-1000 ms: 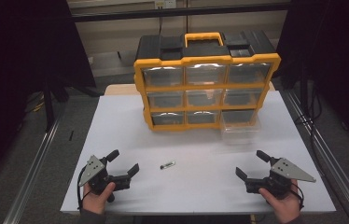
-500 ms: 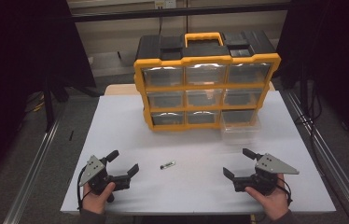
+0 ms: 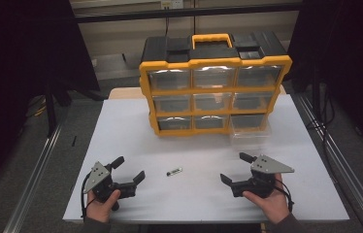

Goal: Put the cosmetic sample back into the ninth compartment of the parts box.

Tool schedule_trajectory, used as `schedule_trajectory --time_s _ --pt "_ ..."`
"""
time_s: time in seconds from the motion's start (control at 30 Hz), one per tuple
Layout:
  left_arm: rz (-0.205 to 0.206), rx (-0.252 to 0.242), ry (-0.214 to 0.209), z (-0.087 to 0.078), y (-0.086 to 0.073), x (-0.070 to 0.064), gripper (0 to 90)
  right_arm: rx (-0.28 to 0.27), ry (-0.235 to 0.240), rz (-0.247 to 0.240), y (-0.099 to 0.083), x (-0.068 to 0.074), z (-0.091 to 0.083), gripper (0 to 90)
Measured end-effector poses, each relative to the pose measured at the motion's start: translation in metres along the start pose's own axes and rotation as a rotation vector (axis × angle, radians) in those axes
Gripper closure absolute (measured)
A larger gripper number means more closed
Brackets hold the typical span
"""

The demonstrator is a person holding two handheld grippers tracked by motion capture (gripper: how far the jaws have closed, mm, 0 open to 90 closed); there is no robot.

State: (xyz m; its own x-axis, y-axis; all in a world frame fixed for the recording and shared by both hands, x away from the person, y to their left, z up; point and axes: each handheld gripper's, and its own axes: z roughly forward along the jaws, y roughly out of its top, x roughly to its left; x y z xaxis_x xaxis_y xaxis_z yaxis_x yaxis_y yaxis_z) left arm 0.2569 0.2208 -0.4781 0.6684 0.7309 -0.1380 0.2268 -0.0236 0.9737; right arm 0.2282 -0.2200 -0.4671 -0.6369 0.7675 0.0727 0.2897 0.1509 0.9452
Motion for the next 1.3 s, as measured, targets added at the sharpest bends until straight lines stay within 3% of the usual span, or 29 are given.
schedule_trajectory --time_s 0.6,0.87,1.3 --pt "0.000 0.006 0.004 0.002 -0.001 -0.002 2.3 0.058 0.074 -0.027 0.013 0.018 0.035 1.0" --pt "0.010 0.014 -0.017 0.003 -0.001 -0.001 2.2 0.073 0.098 -0.035 0.019 0.024 0.047 1.5" --pt "0.004 0.009 -0.005 0.004 0.000 -0.001 2.3 0.106 0.127 -0.059 0.027 0.035 0.066 2.0"
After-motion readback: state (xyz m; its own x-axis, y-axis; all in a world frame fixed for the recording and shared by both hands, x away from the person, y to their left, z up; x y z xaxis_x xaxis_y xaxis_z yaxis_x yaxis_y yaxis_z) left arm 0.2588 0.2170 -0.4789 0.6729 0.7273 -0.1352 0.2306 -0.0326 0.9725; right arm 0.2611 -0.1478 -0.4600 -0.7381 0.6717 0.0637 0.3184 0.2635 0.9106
